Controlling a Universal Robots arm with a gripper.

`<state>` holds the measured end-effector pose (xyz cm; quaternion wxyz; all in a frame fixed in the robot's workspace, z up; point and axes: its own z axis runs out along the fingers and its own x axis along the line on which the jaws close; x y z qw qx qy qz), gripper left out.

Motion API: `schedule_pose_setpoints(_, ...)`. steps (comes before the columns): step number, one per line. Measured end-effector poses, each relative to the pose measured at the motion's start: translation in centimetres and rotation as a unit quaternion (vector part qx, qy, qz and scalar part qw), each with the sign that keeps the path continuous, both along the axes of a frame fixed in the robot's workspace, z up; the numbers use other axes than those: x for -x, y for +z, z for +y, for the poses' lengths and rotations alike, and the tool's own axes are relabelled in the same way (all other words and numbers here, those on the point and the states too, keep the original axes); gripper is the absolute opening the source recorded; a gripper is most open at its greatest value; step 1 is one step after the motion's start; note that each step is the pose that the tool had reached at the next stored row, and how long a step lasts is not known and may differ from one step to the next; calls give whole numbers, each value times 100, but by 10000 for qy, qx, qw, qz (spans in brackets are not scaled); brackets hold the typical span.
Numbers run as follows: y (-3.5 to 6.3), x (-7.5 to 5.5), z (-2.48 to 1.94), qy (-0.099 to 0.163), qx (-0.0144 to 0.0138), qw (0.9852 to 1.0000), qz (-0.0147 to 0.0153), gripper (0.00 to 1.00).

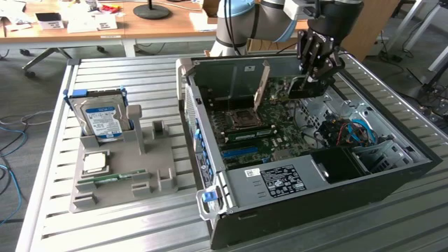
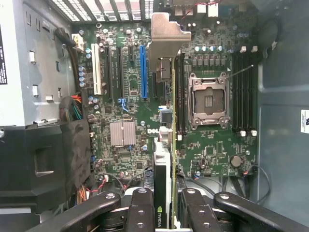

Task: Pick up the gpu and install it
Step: 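Insert the gpu into the slot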

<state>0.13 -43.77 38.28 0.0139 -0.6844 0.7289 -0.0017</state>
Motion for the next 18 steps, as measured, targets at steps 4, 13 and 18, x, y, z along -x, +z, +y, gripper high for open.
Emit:
schedule_pose_setpoints(4,-11,0,0,0,11,10000,0,27)
schedule_pose_setpoints(13,-35,0,0,0,19,10000,0,27)
schedule_pose_setpoints(18,-87,0,0,0,19,10000,0,27)
